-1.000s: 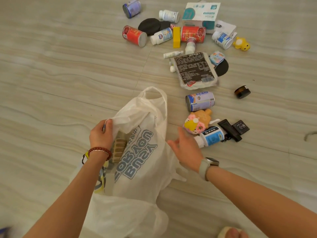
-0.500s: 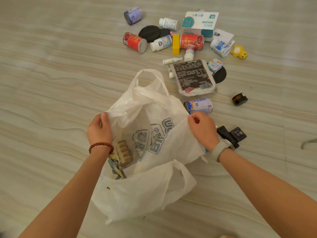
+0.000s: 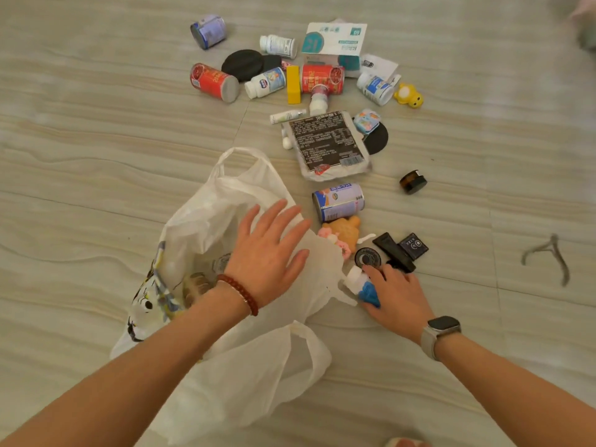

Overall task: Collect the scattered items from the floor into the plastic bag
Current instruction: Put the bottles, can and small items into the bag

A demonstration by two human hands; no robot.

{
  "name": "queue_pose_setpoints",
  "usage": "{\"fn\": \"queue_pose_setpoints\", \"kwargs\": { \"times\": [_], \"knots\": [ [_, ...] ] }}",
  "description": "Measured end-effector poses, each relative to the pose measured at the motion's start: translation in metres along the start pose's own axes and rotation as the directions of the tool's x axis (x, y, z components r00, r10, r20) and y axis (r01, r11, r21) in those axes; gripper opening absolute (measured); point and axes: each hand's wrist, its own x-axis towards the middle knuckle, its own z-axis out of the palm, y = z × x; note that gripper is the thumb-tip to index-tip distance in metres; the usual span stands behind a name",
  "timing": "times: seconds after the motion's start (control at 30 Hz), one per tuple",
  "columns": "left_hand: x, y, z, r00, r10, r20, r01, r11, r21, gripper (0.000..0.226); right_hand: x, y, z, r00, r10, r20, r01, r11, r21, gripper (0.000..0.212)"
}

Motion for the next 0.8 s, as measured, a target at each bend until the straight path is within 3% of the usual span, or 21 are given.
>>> {"fn": "queue_pose_setpoints", "kwargs": {
  "times": [0.1,0.17,0.27,0.33,0.57,0.67,0.8],
  "knots": [
    [0.039,0.024,0.017,0.975,0.075,0.211,-0.058,0.994,-0.088,0.047,-0.011,0.009,0.004,0.988,0.155,0.009,-0.154,0.969,0.195,0.064],
    [0.064,0.035,0.042,0.931,-0.026,0.363,0.048,0.997,-0.053,0.049,-0.015,0.015,0.008,0.973,0.231,-0.008,-0.217,0.924,0.316,0.063],
    [0.074,0.054,0.08,0.84,-0.309,0.445,0.358,0.933,-0.027,0.069,-0.015,0.016,0.014,0.943,0.332,0.004,-0.291,0.82,0.492,0.062],
    [0.061,0.067,0.1,0.803,-0.353,0.48,0.421,0.907,-0.036,0.087,-0.015,0.014,0.018,0.925,0.381,0.004,-0.316,0.762,0.565,0.062],
    [0.051,0.057,0.118,0.81,-0.35,0.471,0.447,0.888,-0.108,0.06,-0.014,0.017,0.024,0.924,0.383,0.004,-0.297,0.709,0.64,0.062],
    [0.055,0.06,0.096,0.866,-0.308,0.394,0.413,0.885,-0.216,0.059,-0.018,0.014,0.015,0.912,0.41,-0.005,-0.249,0.564,0.787,0.061],
    [0.049,0.043,0.031,0.958,-0.25,0.142,0.284,0.904,-0.32,0.06,-0.023,-0.007,-0.019,0.857,0.485,-0.175,0.018,0.312,0.95,0.054]
  ]
}}
